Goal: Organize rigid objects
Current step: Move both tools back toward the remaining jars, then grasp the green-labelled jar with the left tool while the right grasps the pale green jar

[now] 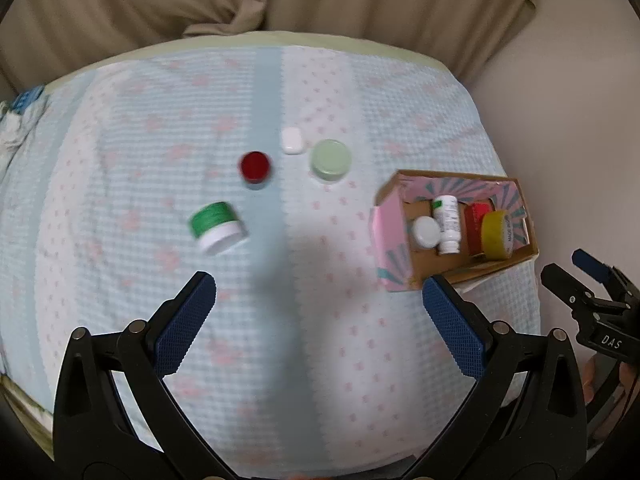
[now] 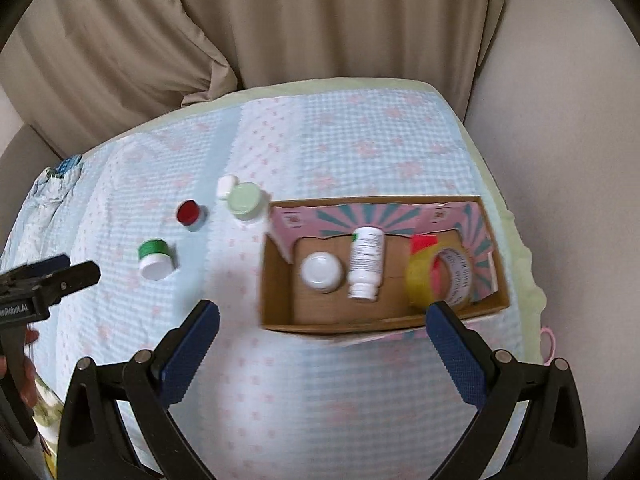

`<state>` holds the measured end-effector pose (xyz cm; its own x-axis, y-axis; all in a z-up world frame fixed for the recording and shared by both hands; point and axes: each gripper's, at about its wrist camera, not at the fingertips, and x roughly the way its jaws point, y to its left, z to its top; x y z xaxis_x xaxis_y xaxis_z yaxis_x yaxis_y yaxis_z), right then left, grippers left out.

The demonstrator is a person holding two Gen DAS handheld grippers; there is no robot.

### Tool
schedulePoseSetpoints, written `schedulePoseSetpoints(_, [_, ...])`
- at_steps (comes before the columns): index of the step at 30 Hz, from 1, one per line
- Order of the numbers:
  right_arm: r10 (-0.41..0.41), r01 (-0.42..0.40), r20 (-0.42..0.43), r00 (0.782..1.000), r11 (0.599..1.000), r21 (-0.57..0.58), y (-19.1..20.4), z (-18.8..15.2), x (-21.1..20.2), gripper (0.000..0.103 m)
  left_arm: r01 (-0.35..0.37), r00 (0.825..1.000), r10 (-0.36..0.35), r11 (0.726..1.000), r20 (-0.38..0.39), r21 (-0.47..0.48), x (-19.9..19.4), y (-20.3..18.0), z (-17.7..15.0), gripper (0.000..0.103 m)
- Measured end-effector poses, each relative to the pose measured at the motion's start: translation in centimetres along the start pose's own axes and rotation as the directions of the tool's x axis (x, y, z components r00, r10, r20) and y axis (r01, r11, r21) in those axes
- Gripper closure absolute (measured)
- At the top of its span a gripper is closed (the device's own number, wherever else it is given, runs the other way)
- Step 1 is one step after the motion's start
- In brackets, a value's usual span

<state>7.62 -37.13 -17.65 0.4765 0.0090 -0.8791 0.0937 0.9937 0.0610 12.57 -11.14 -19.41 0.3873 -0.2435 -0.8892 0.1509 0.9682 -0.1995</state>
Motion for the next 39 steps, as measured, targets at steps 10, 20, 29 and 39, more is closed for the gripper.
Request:
schedulePoseSetpoints(10, [-0.019,0.016,0.019,1.000,0.993,0.114,10.2,0.5,0.1,0.000,0.007,0.999,-0.006,0.999,0.034,-0.034,-3.0,11.3,0.6,0.000])
schedulePoseSetpoints(20, [0.038,-0.034,-0.016,0.999,0.974,0.223,15.5,2.5,4.8,0.000,0.048,0.997,-0.057,0.985,-0.051,-0.163,1.7,16.3,1.6,0.000])
schedulePoseSetpoints(29, [0.001,0.008,-0.067,0.998,0.991,0.133,16.4,6.9,10.8,0.000,0.049,0.982,-0.107,0.937,-0.152,-0.346,10.2,18.0,3.0,0.000])
schedulePoseSetpoints(39, [-0.021,0.021,-0.214,0.977,1.000,-0.001,15.0,12.1,21.9,0.000,0.003,0.973,-0.111,0.882,-0.202,-0.471,19.4,17.8,4.2,0.000])
